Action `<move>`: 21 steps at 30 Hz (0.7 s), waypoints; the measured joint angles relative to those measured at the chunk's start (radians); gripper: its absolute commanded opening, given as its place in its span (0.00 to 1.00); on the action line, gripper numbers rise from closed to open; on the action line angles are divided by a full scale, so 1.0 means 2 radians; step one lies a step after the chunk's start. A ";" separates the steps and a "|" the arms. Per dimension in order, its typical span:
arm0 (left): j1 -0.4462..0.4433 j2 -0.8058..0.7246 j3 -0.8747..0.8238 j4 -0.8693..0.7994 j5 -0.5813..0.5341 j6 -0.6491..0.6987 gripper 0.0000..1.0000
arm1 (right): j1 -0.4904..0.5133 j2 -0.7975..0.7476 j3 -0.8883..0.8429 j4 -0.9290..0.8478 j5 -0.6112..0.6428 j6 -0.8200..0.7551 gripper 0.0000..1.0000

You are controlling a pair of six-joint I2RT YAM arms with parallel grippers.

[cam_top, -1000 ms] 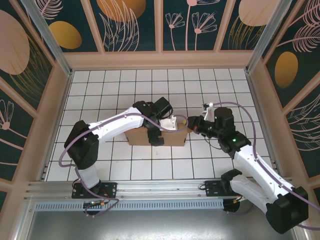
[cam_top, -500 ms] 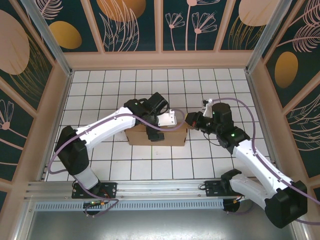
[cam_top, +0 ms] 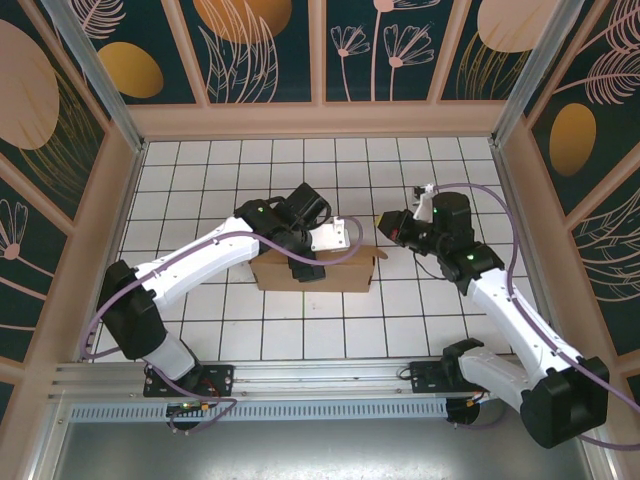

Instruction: Fold the paper box

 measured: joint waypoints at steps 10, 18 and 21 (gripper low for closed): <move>0.000 -0.077 0.000 0.037 -0.016 -0.019 0.99 | -0.029 0.000 0.010 -0.005 -0.019 -0.013 0.02; 0.001 -0.101 0.036 0.139 -0.149 -0.182 0.99 | -0.029 -0.002 0.021 -0.009 -0.020 -0.039 0.05; 0.002 -0.131 -0.005 0.201 -0.137 -0.265 0.50 | -0.029 -0.016 0.018 -0.004 -0.021 -0.043 0.00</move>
